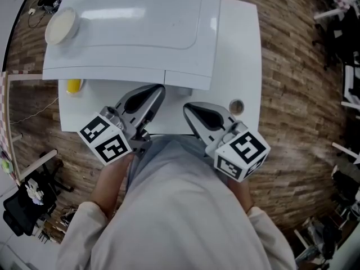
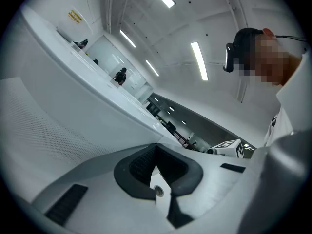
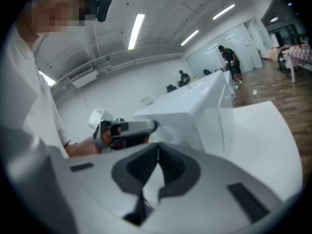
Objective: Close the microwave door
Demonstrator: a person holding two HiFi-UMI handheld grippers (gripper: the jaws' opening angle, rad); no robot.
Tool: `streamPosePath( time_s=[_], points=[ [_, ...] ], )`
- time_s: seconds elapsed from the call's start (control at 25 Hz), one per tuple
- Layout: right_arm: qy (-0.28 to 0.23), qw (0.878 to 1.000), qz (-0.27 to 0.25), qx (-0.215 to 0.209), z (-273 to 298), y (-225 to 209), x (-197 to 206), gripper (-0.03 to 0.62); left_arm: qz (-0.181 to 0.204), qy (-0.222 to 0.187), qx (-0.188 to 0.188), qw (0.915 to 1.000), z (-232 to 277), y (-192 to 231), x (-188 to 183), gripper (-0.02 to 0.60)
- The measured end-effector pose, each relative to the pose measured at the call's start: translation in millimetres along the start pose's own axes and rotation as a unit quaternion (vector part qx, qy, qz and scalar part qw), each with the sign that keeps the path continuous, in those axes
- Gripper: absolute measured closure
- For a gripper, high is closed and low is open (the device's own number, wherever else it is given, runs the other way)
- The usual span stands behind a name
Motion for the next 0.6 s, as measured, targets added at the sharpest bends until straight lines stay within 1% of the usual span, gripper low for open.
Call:
streamPosePath(
  time_s=[0.12, 0.36, 0.48, 0.6],
  points=[
    [-0.001, 1.000, 0.001, 0.000, -1.8, -0.8, -1.3, 0.571, -0.004, 0.007, 0.009, 0.9999, 2.3, -2.2, 0.8, 0.568],
    [0.002, 1.000, 0.003, 0.001, 0.5, 2.4, 2.1, 0.571, -0.008, -0.001, 0.010, 0.9999, 2.0, -3.1, 0.1, 0.568],
    [-0.004, 1.000, 0.001, 0.008, 0.8, 4.1, 1.2, 0.571, -0.011, -0.003, 0.018, 0.9998, 1.7, -3.4, 0.2, 0.568],
    [-0.011, 1.000, 0.004, 0.020, -4.8, 6.8, 3.7, 0.571, -0.011, 0.004, 0.027, 0.9996, 1.8, -5.9, 5.3, 0.568]
  ],
)
Point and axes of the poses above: the fingertips, and each gripper's own axes: z forward along the fingers, y to its left, x out of its underside, the point moved 2 cm from there along -z, backward along the fingers, and after that the axes turned 9 degrees about x, right-handed, at the moved point
